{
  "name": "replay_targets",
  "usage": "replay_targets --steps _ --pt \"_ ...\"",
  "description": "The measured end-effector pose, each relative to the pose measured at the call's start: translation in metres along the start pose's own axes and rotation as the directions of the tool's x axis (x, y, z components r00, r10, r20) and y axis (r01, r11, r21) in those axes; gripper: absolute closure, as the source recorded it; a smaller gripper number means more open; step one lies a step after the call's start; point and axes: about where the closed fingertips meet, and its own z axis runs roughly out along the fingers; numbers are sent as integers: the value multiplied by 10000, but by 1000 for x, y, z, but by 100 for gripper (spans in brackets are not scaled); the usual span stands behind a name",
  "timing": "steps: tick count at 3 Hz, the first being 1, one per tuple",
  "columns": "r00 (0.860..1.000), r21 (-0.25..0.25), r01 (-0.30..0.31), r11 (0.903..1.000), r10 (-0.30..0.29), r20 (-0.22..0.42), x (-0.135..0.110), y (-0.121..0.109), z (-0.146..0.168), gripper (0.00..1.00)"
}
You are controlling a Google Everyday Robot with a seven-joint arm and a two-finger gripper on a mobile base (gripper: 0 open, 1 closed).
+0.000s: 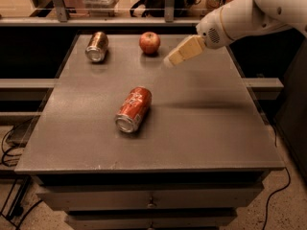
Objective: Pick apple
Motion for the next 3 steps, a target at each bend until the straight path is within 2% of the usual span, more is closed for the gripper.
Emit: replay_targets --steps 1,3 --pt "9993 -9 -362 9993 362 107 2 2 8 0" --pt "9895 -233 -682 9974 706 1260 -26 -10 67 0"
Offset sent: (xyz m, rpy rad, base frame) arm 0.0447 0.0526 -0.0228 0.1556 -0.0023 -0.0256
